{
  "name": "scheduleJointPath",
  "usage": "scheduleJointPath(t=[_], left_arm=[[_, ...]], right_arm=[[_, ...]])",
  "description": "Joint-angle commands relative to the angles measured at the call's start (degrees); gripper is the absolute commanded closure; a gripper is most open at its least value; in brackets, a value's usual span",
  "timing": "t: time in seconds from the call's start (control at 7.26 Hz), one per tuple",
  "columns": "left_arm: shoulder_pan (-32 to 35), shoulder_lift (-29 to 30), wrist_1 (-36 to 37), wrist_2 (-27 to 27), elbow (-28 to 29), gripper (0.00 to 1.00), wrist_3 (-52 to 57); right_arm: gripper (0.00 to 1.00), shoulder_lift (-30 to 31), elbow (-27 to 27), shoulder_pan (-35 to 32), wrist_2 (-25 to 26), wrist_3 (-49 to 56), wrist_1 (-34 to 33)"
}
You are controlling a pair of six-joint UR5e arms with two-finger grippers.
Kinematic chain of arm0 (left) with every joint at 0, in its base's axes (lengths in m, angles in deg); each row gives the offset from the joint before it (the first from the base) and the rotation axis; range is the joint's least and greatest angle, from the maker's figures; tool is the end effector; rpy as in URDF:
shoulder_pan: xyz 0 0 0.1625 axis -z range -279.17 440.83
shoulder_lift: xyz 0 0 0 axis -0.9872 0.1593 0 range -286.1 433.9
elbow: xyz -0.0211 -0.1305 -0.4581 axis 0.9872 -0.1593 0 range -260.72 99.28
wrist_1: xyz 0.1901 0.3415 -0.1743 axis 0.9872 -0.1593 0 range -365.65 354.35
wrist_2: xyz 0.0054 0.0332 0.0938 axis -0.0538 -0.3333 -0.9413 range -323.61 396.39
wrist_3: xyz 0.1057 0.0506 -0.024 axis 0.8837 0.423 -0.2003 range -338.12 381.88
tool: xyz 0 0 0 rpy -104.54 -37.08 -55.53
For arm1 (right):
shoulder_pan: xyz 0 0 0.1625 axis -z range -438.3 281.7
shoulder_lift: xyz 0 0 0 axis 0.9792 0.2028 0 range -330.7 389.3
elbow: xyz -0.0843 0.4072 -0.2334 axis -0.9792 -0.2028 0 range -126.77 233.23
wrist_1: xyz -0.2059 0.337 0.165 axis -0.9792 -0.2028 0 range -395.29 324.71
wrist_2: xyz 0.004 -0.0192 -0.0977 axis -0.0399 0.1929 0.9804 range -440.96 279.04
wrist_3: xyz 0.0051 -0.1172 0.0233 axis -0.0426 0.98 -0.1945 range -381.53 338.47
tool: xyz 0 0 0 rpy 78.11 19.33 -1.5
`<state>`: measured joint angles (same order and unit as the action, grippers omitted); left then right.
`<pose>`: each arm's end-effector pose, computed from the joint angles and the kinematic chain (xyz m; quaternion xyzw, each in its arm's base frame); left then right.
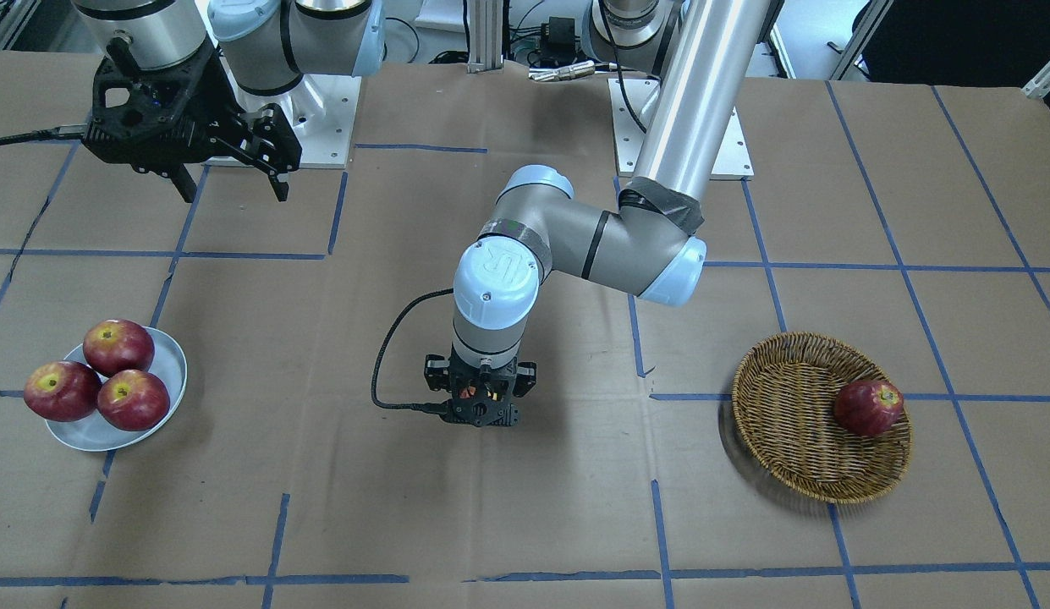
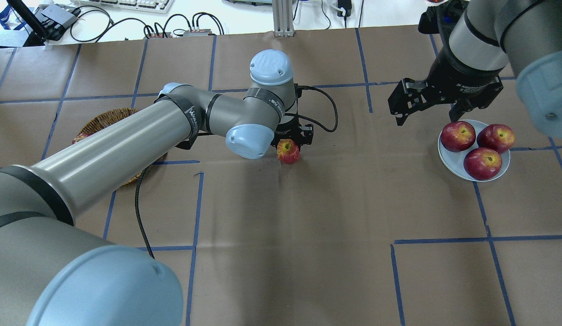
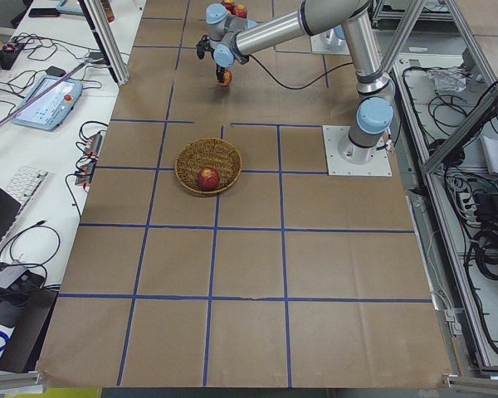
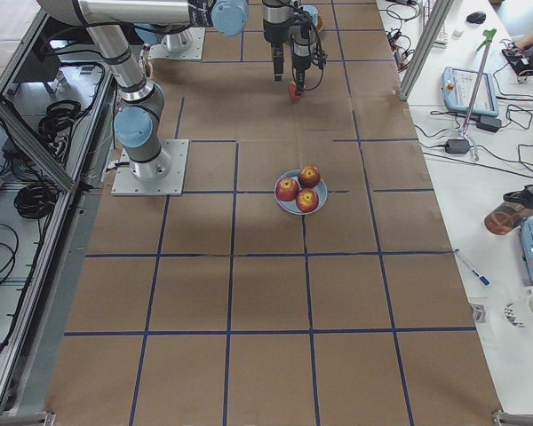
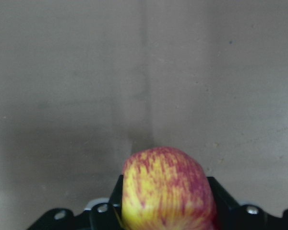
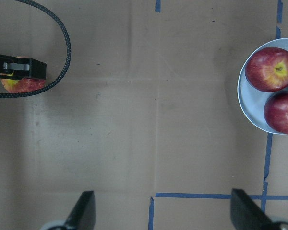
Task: Transfer apple from basket to plate
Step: 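Set the apple on the table and open the left gripper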
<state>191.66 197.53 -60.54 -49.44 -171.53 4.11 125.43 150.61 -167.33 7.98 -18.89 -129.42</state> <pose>-0.3817 -0.6042 0.2114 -0.0269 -0.9990 -0.0065 0.0363 0.1276 -0.4635 0.5134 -0.0148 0.9995 -0.0255 0.0084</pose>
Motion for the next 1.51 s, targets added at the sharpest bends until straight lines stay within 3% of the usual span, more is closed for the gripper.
scheduleJointPath(t=[0.0,0.55,1.1,1.38], left_arm=[[0.0,-0.2,-0.1,0.1,0.0,0.02,-0.1],[-1.3,-6.4,-4.1,-0.5,0.1,0.02,1.5],[-13.1,-23.7,-23.4,-0.8,-0.8,0.01,19.2],[-17.5,-32.3,-34.4,-3.5,-0.6,0.01,22.8]], right_arm=[[0.0,-0.1,0.0,0.0,0.0,0.0,0.0],[0.0,-0.1,0.0,0.0,0.0,0.0,0.0],[0.0,-0.4,-0.4,-0.3,-0.2,-1.7,-0.7],[0.0,-3.7,-0.3,-2.3,-0.2,-8.3,-5.3]])
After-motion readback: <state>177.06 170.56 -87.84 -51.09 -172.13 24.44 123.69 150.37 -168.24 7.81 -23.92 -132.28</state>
